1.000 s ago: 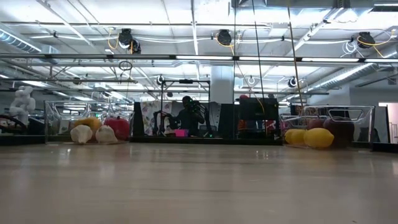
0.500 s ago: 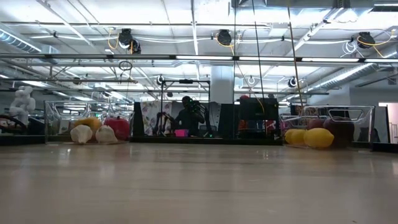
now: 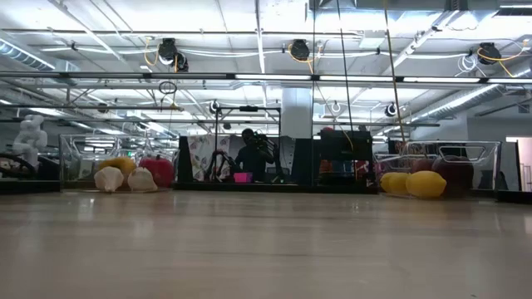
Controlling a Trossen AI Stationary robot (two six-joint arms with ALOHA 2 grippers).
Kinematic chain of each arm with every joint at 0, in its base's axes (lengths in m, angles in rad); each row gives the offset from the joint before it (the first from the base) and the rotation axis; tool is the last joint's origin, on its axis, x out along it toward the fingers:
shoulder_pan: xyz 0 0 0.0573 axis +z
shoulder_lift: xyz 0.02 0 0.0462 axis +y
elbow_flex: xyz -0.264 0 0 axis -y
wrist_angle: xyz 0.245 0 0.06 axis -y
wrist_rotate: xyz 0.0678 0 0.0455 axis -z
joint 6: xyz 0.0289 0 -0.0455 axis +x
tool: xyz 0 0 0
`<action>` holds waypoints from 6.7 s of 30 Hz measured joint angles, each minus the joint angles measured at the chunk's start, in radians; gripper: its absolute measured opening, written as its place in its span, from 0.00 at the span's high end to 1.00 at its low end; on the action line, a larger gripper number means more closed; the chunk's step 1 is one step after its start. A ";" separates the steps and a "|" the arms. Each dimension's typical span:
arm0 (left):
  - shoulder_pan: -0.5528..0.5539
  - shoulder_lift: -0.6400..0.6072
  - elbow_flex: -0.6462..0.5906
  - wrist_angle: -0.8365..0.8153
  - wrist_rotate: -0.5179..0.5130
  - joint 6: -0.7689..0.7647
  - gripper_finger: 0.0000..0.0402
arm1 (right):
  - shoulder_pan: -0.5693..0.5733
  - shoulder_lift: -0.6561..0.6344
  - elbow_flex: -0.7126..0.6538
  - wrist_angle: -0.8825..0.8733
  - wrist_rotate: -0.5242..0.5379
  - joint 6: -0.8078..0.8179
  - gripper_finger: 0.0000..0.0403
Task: Sort produce into baskets
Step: Put the chayote into the left transparent bin
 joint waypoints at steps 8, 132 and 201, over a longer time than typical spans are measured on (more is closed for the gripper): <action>0.000 0.000 0.000 0.001 0.000 -0.003 0.38 | -0.016 0.000 -0.102 0.108 -0.002 -0.002 0.01; 0.007 0.091 0.000 0.043 -0.075 -0.083 0.32 | -0.727 0.001 0.122 0.831 0.101 -1.827 0.20; -0.034 0.425 -0.006 0.266 -0.145 0.259 0.28 | -0.742 0.001 0.192 0.829 0.102 -1.987 0.20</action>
